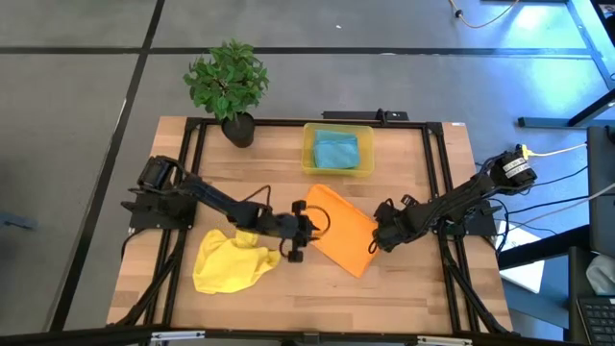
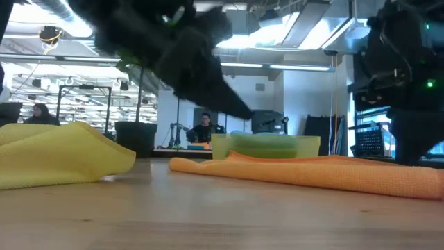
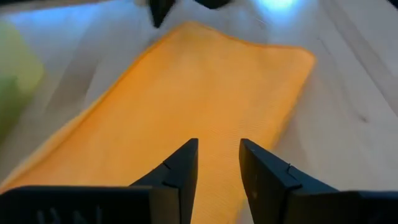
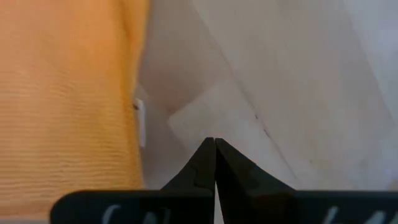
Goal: Fold microfiber towels
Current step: Fold the orange microfiber towel
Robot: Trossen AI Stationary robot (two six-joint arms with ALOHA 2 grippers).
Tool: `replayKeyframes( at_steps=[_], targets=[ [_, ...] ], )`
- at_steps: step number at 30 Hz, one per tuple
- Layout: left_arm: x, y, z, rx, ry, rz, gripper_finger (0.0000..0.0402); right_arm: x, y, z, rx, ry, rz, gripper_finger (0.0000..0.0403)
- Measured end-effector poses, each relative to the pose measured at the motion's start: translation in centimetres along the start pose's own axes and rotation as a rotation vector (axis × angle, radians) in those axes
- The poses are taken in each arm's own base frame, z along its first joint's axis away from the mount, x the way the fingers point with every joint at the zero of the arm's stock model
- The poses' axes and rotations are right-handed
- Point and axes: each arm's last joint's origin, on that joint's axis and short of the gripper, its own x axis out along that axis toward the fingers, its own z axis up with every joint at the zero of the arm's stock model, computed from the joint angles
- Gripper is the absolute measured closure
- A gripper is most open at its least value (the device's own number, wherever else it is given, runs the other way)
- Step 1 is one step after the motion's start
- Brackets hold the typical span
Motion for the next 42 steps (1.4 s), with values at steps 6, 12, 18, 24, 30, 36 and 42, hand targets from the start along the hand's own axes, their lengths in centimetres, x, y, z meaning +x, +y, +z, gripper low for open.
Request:
replayKeyframes(
  at_steps=[6, 12, 18, 24, 30, 36, 42],
  targets=[
    [0.0, 1.2, -2.6, -0.133, -0.047, 0.002, 0.0292, 1.3, -0.5, -1.2, 0.017, -0.006, 0.003, 0.0392],
    [-0.4, 1.1, -4.5, -0.166, 0.005, 0.096, 0.0296, 1.4, 0.2, -1.5, 0.04, -0.223, -0.039, 0.0392],
    [-1.1, -0.5, -4.3, -0.097, -0.02, 0.194, 0.0384, 1.2, 0.5, -1.4, 0.031, -0.204, 0.007, 0.0392],
    [-1.0, -0.9, -3.0, -0.132, -0.063, 0.186, 0.04, 1.2, 0.6, -1.5, 0.035, -0.206, 0.01, 0.0397],
    [-0.8, -0.2, -3.5, -0.163, -0.019, 0.206, 0.0395, 1.0, 0.9, -1.9, 0.01, -0.212, 0.024, 0.0382],
    [-0.5, 0.9, -5.3, -0.231, 0.047, 0.213, 0.0399, 0.9, 1.1, -2.2, 0.0, -0.219, 0.039, 0.0393],
    [-0.4, 1.5, -5.9, -0.321, 0.078, 0.138, 0.0401, 0.8, 1.3, -2.3, -0.006, -0.223, 0.053, 0.0397]
  ],
)
